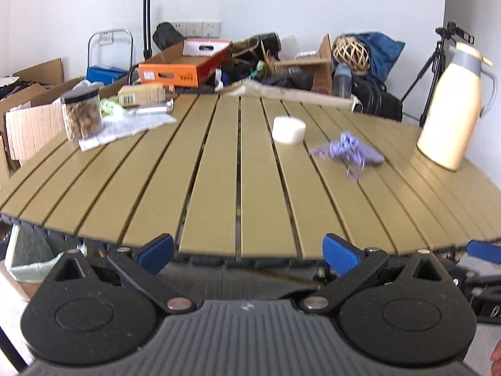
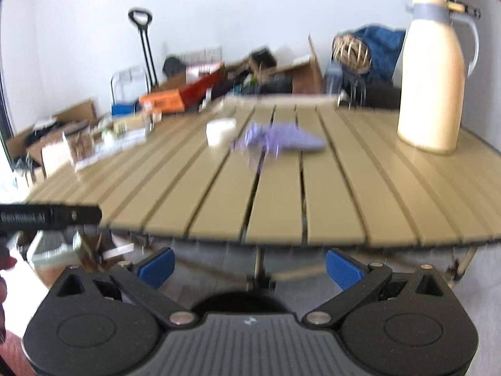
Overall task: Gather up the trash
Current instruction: 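Raise both tools from the bin toward the white puff and lavender pouch, then grasp the lavender pouch with the right gripper while the left gripper closes on the white puff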
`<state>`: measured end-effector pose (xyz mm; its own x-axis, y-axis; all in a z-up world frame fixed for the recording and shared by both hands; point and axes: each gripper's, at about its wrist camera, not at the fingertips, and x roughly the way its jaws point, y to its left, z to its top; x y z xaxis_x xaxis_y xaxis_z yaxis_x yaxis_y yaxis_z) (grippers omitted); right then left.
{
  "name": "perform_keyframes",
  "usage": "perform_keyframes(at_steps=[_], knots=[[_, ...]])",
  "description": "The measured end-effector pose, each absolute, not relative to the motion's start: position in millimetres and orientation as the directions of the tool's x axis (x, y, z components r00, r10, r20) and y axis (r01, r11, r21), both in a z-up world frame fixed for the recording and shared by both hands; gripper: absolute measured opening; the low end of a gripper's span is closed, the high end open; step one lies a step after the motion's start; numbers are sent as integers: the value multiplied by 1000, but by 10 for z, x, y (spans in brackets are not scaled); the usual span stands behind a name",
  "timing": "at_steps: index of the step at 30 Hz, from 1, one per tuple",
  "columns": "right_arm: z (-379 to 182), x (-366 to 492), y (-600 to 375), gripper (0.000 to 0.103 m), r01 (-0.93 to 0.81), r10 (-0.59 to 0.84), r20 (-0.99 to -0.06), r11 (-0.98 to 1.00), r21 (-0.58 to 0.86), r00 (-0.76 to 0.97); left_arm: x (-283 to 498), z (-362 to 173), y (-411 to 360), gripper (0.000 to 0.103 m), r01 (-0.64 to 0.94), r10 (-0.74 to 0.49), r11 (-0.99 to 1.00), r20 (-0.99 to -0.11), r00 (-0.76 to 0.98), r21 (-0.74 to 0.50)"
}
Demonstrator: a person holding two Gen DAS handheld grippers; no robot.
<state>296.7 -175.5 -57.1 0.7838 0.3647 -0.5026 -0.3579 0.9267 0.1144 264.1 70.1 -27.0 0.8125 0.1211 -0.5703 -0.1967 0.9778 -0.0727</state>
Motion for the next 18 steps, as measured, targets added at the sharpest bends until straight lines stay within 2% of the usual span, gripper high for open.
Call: perform_keyframes(at_steps=[5, 9, 18], knots=[[-291, 3249, -1718, 103, -354, 361, -428, 930, 100, 828, 2888, -92, 770, 103, -207, 136, 975, -525, 840, -77], [-212, 3551, -1644, 103, -342, 345, -406, 936, 83, 846, 3164, 22, 808, 103, -208, 146, 976, -502, 852, -69], [-273, 4460, -1427, 103, -293, 285, -454, 955, 55, 844, 3921, 101, 838, 103, -195, 160, 981, -479, 863, -24]])
